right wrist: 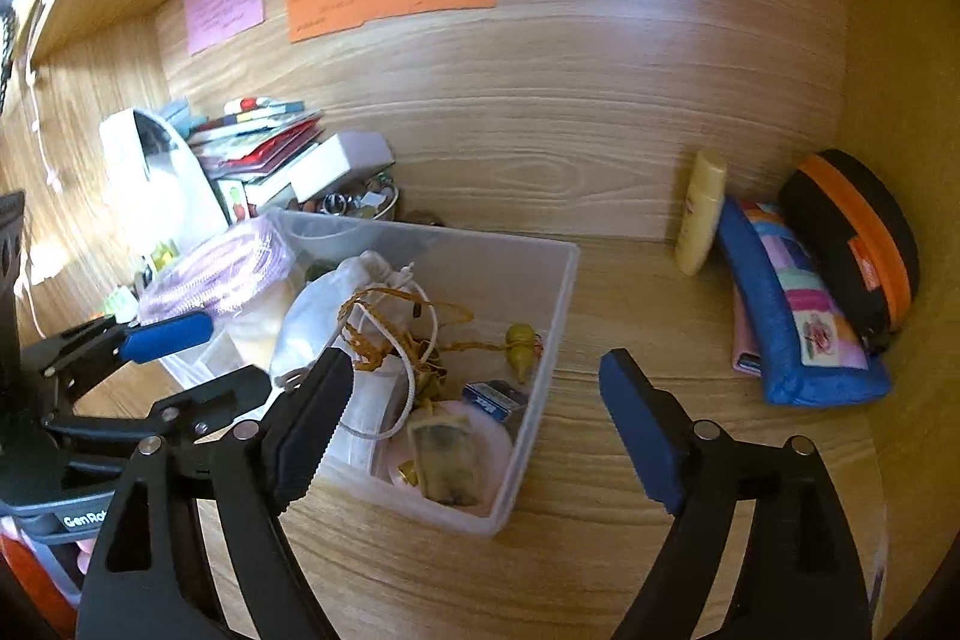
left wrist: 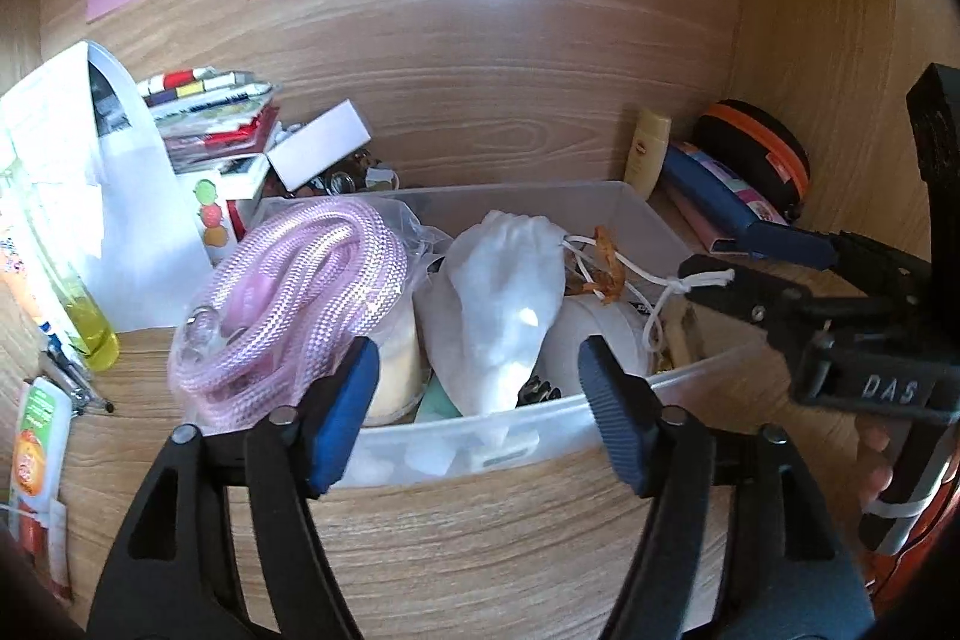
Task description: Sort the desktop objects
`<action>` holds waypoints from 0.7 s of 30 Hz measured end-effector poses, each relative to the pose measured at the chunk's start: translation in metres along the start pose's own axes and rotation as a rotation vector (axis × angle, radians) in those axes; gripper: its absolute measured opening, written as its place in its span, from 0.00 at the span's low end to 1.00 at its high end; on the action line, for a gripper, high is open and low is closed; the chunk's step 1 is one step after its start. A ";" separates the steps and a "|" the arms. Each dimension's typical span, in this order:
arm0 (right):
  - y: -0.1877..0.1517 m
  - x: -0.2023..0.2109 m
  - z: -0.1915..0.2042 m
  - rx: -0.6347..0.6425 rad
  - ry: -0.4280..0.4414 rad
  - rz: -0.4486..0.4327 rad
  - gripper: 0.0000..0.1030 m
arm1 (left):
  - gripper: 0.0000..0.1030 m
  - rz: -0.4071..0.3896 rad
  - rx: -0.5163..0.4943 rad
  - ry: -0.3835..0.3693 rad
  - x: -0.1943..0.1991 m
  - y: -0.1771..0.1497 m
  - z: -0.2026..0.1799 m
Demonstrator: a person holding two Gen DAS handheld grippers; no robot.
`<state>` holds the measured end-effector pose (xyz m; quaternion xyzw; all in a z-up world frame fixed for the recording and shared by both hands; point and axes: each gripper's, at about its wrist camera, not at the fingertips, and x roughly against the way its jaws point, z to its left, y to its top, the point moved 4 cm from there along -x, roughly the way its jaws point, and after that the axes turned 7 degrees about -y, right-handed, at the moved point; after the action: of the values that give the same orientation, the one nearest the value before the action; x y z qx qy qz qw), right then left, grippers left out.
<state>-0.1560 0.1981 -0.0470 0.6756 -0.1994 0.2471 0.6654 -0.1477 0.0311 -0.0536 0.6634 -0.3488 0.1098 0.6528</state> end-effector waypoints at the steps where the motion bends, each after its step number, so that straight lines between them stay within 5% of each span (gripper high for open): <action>1: 0.000 0.002 -0.002 -0.006 -0.001 0.000 0.80 | 0.74 -0.005 0.000 0.003 0.004 -0.001 0.000; 9: -0.007 0.029 0.000 -0.006 0.000 -0.022 0.85 | 0.88 -0.047 0.037 -0.014 0.033 -0.003 0.005; 21: -0.028 0.085 0.022 0.028 0.017 -0.107 0.94 | 0.98 -0.135 0.014 0.106 0.089 -0.022 -0.001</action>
<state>-0.0700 0.1819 -0.0180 0.6923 -0.1539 0.2196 0.6699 -0.0683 0.0017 -0.0172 0.6833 -0.2678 0.1030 0.6715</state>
